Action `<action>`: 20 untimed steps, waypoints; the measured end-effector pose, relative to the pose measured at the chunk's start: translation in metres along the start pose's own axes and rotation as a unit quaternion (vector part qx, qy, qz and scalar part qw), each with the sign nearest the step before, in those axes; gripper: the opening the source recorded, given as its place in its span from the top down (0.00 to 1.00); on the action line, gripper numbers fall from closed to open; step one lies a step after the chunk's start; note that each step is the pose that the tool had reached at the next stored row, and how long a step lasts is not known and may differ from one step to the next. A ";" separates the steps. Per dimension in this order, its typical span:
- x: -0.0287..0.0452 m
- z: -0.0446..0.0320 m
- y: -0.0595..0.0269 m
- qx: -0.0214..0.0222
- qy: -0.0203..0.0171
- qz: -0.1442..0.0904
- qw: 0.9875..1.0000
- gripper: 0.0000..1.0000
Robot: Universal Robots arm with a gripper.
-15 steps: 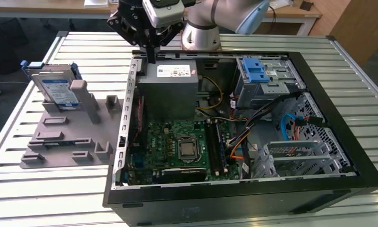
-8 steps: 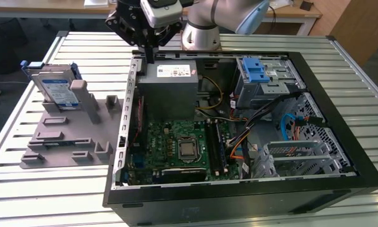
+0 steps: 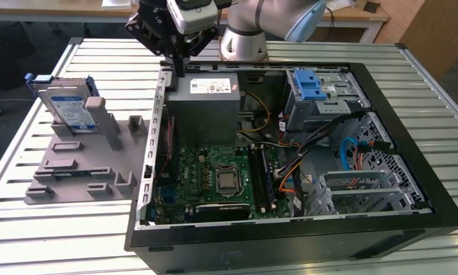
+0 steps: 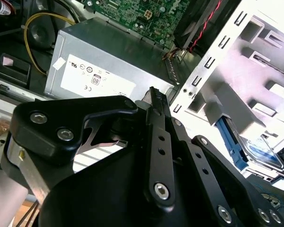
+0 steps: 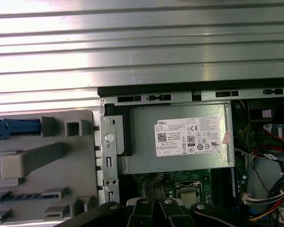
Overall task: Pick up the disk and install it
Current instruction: 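Reach for the disk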
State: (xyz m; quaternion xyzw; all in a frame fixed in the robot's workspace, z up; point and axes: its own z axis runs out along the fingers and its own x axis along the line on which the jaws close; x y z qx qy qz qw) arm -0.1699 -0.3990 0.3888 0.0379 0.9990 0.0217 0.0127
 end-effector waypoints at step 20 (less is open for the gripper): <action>0.0196 0.0005 -0.0015 0.000 0.000 0.000 1.000 0.89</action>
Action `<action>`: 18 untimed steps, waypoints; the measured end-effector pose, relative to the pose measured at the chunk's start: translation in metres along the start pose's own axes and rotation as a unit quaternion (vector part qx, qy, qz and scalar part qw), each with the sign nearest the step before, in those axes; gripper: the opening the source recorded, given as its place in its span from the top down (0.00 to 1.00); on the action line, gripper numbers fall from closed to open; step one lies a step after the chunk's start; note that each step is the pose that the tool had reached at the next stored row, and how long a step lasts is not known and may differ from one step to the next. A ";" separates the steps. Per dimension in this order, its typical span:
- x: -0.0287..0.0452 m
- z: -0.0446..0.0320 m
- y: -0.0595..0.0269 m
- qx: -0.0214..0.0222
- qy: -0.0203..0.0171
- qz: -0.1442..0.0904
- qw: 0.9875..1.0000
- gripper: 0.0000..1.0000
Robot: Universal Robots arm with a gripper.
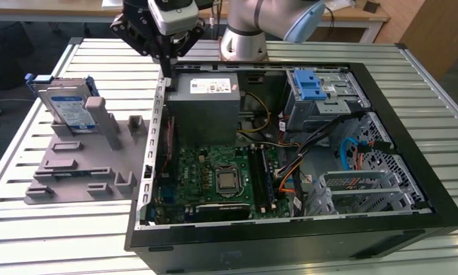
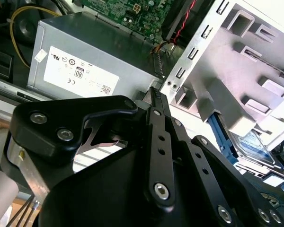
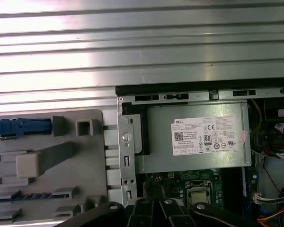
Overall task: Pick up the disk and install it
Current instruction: 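Reach for the disk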
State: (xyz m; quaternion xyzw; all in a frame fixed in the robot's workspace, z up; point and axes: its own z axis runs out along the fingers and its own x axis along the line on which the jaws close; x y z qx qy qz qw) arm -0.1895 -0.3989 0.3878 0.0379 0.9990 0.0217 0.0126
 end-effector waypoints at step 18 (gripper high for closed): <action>0.0140 0.0006 -0.0011 0.000 0.000 0.000 1.000 0.89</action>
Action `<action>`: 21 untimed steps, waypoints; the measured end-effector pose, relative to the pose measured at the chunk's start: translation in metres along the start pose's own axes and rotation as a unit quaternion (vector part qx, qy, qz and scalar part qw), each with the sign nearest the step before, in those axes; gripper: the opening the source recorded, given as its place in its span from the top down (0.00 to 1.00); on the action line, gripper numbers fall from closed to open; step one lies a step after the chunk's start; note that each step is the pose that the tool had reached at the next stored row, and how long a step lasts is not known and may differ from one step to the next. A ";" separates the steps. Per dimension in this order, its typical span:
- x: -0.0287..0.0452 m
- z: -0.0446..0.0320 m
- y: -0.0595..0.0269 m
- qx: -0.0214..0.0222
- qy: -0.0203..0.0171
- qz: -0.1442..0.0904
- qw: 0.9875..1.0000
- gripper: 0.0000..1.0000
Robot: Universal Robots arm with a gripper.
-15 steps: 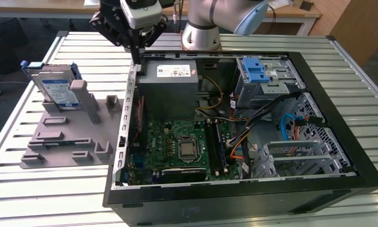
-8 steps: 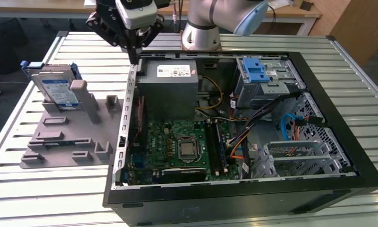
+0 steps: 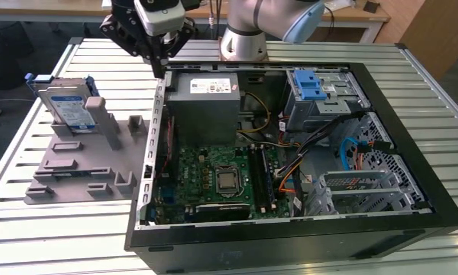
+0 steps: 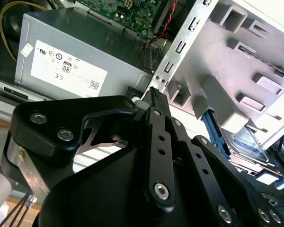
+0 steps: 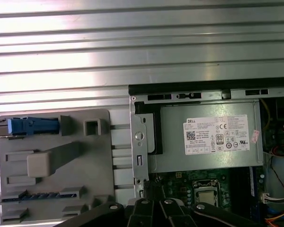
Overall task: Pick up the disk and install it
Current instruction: 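Reach for the disk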
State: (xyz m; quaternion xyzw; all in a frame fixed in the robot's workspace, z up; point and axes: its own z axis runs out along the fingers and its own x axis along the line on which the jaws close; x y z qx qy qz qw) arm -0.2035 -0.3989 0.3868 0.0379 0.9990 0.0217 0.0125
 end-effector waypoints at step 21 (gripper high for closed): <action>0.0221 0.0006 -0.0017 0.000 0.001 0.000 1.000 0.89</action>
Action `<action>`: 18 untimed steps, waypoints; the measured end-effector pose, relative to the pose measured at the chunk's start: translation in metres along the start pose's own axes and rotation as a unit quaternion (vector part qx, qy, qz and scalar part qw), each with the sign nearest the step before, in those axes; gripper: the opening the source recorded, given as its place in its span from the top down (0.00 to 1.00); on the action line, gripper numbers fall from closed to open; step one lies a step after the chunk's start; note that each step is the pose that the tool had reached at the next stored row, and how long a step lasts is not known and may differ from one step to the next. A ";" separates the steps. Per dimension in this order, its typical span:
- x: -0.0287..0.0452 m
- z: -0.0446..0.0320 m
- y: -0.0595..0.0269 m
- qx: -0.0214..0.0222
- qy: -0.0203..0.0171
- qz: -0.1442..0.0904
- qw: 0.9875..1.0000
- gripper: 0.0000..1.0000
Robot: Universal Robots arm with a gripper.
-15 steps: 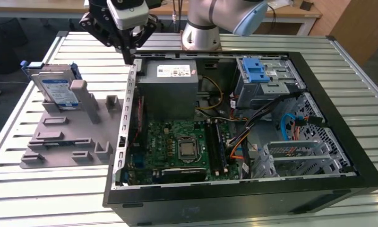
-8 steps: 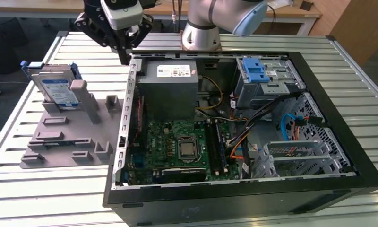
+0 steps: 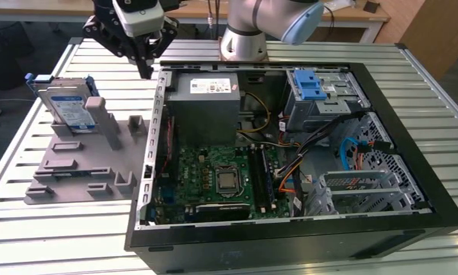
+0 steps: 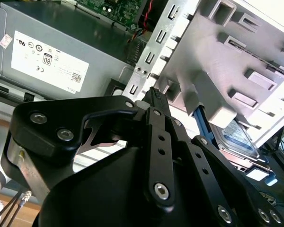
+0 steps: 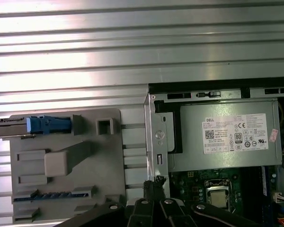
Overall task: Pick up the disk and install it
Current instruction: 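Reach for the disk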
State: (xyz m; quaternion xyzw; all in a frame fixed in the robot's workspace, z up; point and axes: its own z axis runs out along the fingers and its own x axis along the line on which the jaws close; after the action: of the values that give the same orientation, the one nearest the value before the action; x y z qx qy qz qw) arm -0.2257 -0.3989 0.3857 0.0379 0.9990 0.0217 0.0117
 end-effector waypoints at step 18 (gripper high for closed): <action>0.0312 0.0008 -0.0007 0.000 0.003 0.000 1.000 0.89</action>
State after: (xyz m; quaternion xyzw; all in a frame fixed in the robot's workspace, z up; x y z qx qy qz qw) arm -0.2568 -0.3972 0.3841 0.0380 0.9990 0.0216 0.0083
